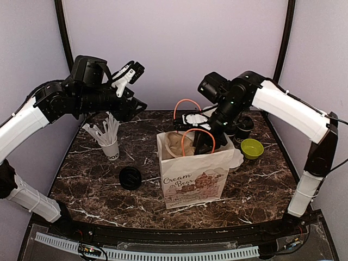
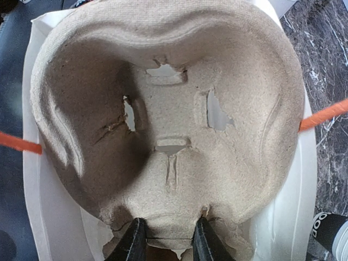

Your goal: Pack the takeout coffee

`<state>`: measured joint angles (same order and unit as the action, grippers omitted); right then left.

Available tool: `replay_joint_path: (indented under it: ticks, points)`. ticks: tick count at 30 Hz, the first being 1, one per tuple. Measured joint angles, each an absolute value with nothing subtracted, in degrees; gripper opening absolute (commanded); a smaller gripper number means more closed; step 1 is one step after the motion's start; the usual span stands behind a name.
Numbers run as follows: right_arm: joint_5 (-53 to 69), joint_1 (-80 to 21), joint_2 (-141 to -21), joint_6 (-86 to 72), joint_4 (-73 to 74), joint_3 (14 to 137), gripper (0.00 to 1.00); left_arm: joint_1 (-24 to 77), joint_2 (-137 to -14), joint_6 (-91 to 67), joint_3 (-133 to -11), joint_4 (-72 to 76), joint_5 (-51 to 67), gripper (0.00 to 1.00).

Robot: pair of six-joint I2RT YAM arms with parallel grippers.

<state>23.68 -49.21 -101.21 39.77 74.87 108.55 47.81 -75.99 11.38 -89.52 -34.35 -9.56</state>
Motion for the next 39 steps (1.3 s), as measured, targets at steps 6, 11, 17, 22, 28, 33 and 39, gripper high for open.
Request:
replay_joint_path:
  ticks: [6, 11, 17, 22, 28, 33, 39]
  points:
    - [17.28, -51.72, -101.25, 39.94, 74.94, 107.87, 0.27, 46.94, -77.62, 11.38, -89.58, -34.35, -8.36, 0.7]
    - [14.57, -53.6, -102.39, 39.99, 75.66, 107.92, 0.27, 46.35, -79.37, 11.4, -90.54, -34.59, -7.92, 0.7]
    - [12.36, -54.26, -105.08, 39.99, 76.51, 106.65, 0.27, 46.09, -79.7, 11.4, -90.8, -34.54, -7.51, 0.7]
    - [11.4, -54.5, -105.62, 39.97, 76.99, 104.66, 0.28, 45.95, -79.81, 11.38, -90.8, -34.5, -7.03, 0.7]
    - [9.98, -55.16, -107.74, 39.48, 76.93, 103.28, 0.28, 45.91, -80.03, 11.38, -90.48, -34.28, -6.37, 0.69]
    - [8.69, -55.7, -110.74, 38.46, 76.69, 101.73, 0.31, 45.89, -80.03, 11.35, -89.52, -34.15, -6.0, 0.69]
    - [7.81, -55.99, -111.15, 37.69, 75.81, 100.86, 0.44, 45.89, -80.01, 11.33, -88.25, -33.8, -5.8, 0.7]
